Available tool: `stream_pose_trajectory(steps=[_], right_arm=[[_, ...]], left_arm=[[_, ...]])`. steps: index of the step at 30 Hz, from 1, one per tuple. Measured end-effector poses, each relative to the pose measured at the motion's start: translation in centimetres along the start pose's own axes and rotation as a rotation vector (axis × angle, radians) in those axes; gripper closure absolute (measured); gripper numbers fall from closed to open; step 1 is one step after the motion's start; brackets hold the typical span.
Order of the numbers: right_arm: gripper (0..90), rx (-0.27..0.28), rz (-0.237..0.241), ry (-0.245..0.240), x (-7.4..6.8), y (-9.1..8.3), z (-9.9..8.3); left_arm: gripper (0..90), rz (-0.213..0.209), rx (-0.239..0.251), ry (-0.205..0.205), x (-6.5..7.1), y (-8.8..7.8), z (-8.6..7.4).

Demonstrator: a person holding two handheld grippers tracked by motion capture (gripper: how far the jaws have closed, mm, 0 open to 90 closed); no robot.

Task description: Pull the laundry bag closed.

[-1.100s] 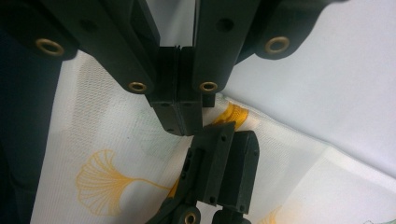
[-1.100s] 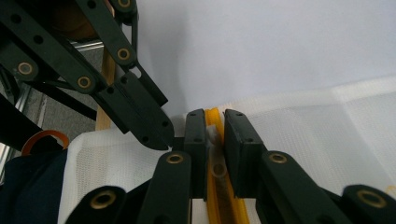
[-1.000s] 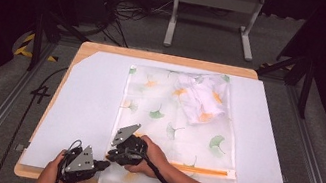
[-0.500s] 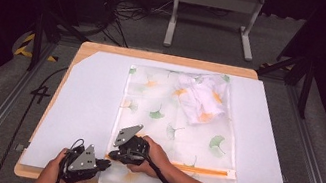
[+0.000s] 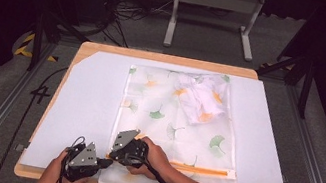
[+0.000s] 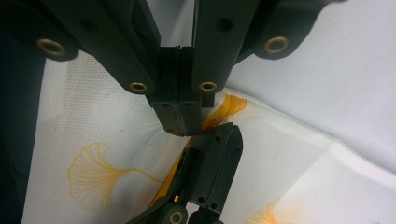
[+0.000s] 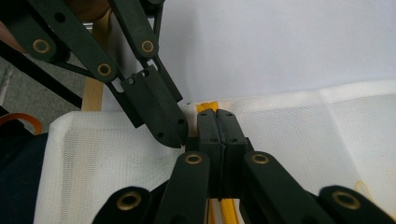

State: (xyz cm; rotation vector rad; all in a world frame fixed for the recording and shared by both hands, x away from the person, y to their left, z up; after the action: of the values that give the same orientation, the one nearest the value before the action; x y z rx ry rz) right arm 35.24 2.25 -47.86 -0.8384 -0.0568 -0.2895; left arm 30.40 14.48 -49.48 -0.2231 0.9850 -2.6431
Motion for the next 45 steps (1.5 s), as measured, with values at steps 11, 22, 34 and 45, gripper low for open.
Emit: stream_pose_trajectory(steps=[11,22,34,45], right_arm=[[90.0,-0.001,-0.013,-0.018,0.0,-0.4,-0.3],[90.0,0.006,-0.018,-0.013,-0.1,-0.6,-0.4],[90.0,0.007,-0.016,-0.002,0.2,-0.3,-0.2],[90.0,0.012,-0.024,0.013,-0.1,-0.6,-0.5]], left_arm=[[90.0,0.000,0.006,-0.016,0.1,0.0,-0.1],[90.0,0.034,0.033,-0.009,-0.1,-0.5,0.1],[90.0,0.051,-0.024,0.048,-0.4,0.2,0.3],[90.0,0.045,-0.004,-0.005,-0.3,0.1,0.0]])
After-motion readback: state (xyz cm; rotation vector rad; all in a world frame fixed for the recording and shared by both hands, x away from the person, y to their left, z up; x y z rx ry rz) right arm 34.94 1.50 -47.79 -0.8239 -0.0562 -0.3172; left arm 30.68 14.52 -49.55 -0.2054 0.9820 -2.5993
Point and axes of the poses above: each handheld gripper's, and its own axes: y roughly forward along the jaws, z roughly out of its top, x roughly to its right, the point moved 5 cm from there along y, roughly forward along the jaws, and after that the axes turned 8 degrees about -z, right-handed, at the moved point
